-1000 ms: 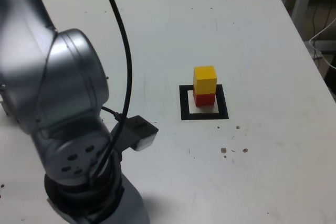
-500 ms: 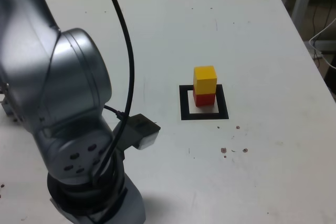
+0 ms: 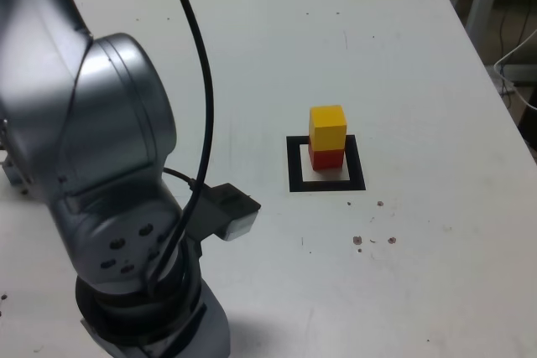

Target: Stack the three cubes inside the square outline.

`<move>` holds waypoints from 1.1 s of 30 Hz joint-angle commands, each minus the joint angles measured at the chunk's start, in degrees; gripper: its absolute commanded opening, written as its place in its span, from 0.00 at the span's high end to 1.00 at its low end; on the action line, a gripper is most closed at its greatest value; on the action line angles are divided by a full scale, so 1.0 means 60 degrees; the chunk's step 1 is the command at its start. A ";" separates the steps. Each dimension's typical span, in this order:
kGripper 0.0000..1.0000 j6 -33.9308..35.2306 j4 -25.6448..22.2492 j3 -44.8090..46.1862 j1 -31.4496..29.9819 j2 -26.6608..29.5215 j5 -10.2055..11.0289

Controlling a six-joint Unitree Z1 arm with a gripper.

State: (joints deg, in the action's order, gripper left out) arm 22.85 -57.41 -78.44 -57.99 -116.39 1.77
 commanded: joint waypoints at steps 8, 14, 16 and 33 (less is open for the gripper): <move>0.78 -0.0119 -0.0220 -0.0049 0.0249 0.0581 0.0093; 0.78 -0.0741 -0.1104 -0.0042 0.1339 0.1226 0.0137; 0.77 -0.1066 -0.1442 -0.0114 0.1793 0.1324 0.0135; 0.78 -0.3024 -0.3158 -0.1625 0.5280 0.1537 0.0386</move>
State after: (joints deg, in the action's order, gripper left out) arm 4.74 -75.95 -87.54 -27.31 -107.67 4.06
